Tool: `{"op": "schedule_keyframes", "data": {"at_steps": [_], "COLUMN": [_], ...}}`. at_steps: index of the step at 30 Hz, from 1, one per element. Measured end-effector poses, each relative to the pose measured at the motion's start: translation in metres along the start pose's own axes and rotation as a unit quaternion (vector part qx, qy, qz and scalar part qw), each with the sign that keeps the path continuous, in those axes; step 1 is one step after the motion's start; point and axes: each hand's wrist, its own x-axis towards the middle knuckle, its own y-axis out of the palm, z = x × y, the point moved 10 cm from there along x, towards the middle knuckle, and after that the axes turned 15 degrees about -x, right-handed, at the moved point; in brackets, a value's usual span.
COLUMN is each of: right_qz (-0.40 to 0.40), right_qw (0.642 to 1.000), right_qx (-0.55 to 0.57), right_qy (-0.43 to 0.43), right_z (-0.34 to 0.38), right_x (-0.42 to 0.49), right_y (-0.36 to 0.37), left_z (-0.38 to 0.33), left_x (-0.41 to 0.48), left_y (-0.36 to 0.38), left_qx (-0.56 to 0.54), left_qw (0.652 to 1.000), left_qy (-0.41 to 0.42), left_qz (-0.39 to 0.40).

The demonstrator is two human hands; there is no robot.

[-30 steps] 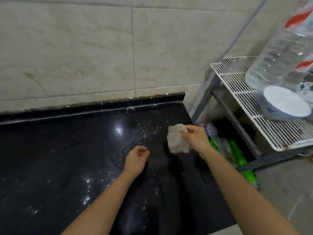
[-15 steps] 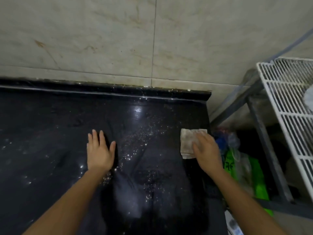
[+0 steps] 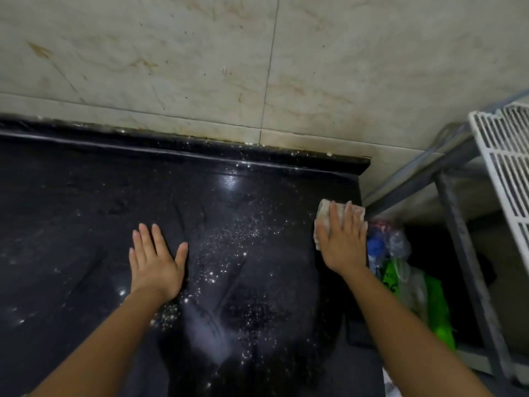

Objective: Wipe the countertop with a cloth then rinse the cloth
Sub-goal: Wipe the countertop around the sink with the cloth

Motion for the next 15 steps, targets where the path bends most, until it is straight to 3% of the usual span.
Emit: {"op": "schedule_keyframes", "data": {"at_steps": [7,15], "right_qz": [0.013,-0.017], "right_qw": [0.999,0.968], "right_qx": [0.007,-0.025], "right_qy": [-0.042,-0.248], "right_z": [0.027,0.062], "right_x": [0.029,-0.112], "right_y": [-0.005,0.027], "left_z": [0.000,-0.004], "left_x": [0.001,-0.003], "left_y": [0.002,-0.001], "left_qx": [0.024,0.027], "left_qw": [0.999,0.997], "left_qy": [-0.024,-0.028], "left_qz": [0.035,0.065]}}
